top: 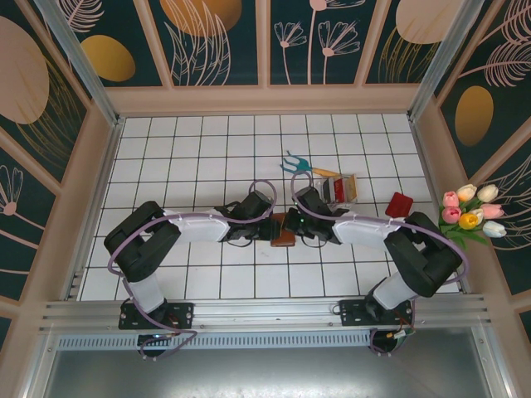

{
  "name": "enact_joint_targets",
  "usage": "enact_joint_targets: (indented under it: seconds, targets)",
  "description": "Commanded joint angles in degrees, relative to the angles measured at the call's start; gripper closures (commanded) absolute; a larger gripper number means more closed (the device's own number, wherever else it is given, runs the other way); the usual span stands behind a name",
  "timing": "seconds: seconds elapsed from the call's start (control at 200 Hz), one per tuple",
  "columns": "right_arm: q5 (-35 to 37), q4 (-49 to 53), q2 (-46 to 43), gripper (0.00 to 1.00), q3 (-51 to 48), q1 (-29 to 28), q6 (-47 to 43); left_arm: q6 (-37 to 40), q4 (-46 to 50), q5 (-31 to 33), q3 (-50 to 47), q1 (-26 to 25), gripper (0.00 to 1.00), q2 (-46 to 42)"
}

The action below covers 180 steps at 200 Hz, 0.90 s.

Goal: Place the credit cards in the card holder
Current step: Close the button on the card holder.

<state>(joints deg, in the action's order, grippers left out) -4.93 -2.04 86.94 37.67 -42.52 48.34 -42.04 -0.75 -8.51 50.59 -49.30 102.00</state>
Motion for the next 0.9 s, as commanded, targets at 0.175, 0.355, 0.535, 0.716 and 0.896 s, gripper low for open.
enact_joint_targets:
  seconds: [0.175, 0.355, 0.535, 0.716, 0.896]
  targets:
    - [5.54, 1.1, -0.15, 1.0, -9.46, -6.92, -0.69, -1.35, 3.98, 3.45, -3.58, -0.97, 0.67, 3.94]
    - [9.11, -6.29, 0.8, 1.0, -15.56, -10.5, -2.12, -2.77, 2.78, 4.01, -4.71, -0.95, 0.69, 2.78]
    - [14.66, -3.09, 4.87, 1.0, -14.12, -13.7, -3.31, -4.02, 1.65, 4.3, -5.41, -0.91, 0.71, 2.25]
    - [21.14, 0.66, 6.68, 1.0, -11.97, -16.31, -1.47, -4.4, 1.26, 4.82, -5.63, -0.97, 0.72, 1.02]
    - [26.56, 6.07, -7.12, 0.9, -3.91, -14.53, -3.59, -5.55, 0.84, 10.67, -7.71, -0.95, 0.66, -7.19]
